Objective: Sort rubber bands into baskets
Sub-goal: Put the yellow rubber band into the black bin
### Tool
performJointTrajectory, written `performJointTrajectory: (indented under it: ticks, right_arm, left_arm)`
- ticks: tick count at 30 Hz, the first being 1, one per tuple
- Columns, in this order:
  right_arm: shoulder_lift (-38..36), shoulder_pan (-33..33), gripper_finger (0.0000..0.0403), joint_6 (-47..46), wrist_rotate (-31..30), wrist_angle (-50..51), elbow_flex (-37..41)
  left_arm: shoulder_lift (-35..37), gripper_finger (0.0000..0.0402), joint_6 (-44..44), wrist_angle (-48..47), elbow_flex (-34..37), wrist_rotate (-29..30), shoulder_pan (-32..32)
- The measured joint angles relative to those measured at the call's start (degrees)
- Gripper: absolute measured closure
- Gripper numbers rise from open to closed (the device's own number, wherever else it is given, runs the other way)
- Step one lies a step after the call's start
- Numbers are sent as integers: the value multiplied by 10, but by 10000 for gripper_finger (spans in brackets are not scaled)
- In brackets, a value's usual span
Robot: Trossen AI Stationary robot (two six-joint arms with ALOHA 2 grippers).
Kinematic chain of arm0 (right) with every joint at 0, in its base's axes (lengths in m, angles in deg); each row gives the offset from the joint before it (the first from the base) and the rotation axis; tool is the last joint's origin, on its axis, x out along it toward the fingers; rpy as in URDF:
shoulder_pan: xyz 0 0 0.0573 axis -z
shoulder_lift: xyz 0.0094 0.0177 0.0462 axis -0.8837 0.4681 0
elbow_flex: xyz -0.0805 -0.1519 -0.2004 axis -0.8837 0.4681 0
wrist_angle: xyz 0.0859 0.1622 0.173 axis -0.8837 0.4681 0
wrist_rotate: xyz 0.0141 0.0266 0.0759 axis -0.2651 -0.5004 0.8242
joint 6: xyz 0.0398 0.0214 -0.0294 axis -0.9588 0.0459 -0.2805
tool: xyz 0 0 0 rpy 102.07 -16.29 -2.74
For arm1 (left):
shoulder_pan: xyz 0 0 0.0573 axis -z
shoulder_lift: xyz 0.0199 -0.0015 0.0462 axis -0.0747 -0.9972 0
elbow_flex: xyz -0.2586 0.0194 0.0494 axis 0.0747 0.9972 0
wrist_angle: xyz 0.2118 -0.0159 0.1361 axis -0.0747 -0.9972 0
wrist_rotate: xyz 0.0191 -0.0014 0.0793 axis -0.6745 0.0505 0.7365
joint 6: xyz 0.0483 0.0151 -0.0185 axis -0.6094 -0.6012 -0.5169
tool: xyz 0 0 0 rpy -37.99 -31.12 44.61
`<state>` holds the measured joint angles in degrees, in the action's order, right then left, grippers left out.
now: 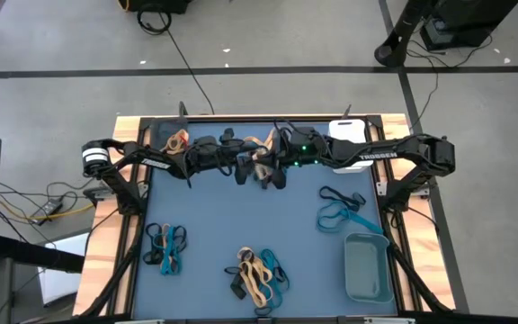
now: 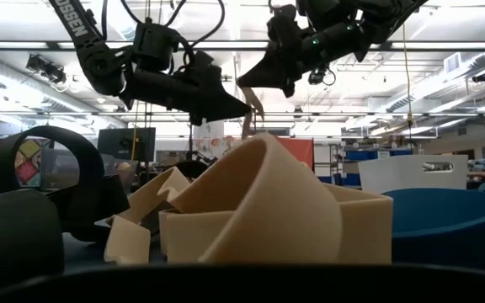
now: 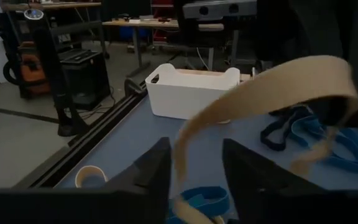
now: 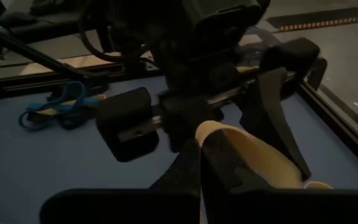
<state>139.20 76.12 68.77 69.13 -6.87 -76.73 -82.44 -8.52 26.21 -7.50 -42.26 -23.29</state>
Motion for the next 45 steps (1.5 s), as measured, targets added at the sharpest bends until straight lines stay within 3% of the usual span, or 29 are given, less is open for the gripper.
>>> performJointTrajectory:
  ticks: [6,8,19,22,29,32,40,45]
  right_arm:
    - [0,-2,398,1,0,-1,0]
    - [0,-2,398,1,0,-1,0]
    - [0,-2,398,6,-4,-1,0]
    - [0,-2,398,6,-4,-1,0]
    - [0,-3,398,-1,1,-1,0]
    - [0,-4,398,-2,3,-1,0]
    - [0,-4,397,-3,18,-2,0]
    - [0,-4,397,2,18,-4,0]
  left_arm:
    - [0,377,-1,0,0,0,0]
    - [0,394,-1,-1,0,-1,0]
    - [0,386,1,-4,0,-10,0]
    - [0,359,1,-7,0,-36,0]
    - [0,263,0,-5,0,-26,0]
    - [0,242,-1,-5,0,-25,0]
    - [0,267,-1,-5,0,-25,0]
    - [0,327,-1,-13,0,-25,0]
